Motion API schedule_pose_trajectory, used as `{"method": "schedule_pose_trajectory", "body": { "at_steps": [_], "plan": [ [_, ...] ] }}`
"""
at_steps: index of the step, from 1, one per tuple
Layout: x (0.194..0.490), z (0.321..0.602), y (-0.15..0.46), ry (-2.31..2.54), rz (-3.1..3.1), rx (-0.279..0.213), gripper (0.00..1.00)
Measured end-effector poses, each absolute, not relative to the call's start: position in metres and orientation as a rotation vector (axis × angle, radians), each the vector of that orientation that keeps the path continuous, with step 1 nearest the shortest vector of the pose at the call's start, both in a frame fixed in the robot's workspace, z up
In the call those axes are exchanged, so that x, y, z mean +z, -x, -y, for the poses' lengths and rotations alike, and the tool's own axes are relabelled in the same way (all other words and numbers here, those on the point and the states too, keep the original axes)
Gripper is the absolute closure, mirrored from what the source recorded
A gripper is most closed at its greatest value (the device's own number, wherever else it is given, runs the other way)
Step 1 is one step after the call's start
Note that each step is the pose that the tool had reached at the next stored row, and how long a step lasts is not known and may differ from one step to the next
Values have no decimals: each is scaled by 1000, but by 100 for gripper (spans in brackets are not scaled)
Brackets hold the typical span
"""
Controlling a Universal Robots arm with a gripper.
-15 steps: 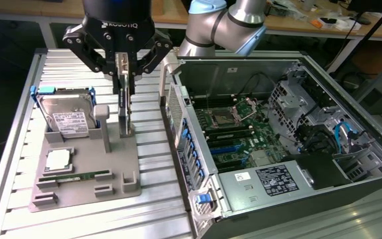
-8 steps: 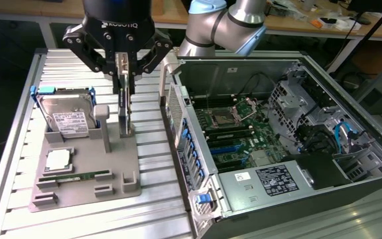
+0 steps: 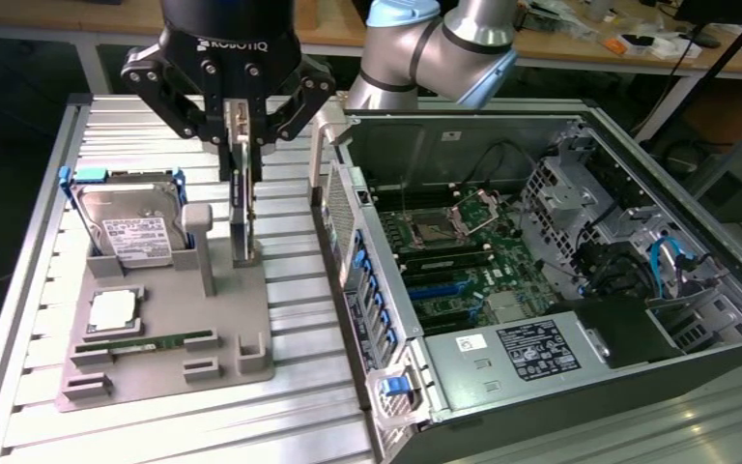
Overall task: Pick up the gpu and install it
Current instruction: 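Pick up the gpu and move the gpu toward the slot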
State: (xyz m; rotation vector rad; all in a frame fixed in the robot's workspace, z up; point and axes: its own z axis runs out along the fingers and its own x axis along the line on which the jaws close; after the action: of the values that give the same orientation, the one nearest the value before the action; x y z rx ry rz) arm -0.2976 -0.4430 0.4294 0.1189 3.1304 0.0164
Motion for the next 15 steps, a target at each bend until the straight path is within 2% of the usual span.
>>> {"method": "schedule_pose_trajectory", "body": {
  "at_steps": [15],
  "plan": [
    [439,442,296,-119,-3130,16,73]
  ]
}}
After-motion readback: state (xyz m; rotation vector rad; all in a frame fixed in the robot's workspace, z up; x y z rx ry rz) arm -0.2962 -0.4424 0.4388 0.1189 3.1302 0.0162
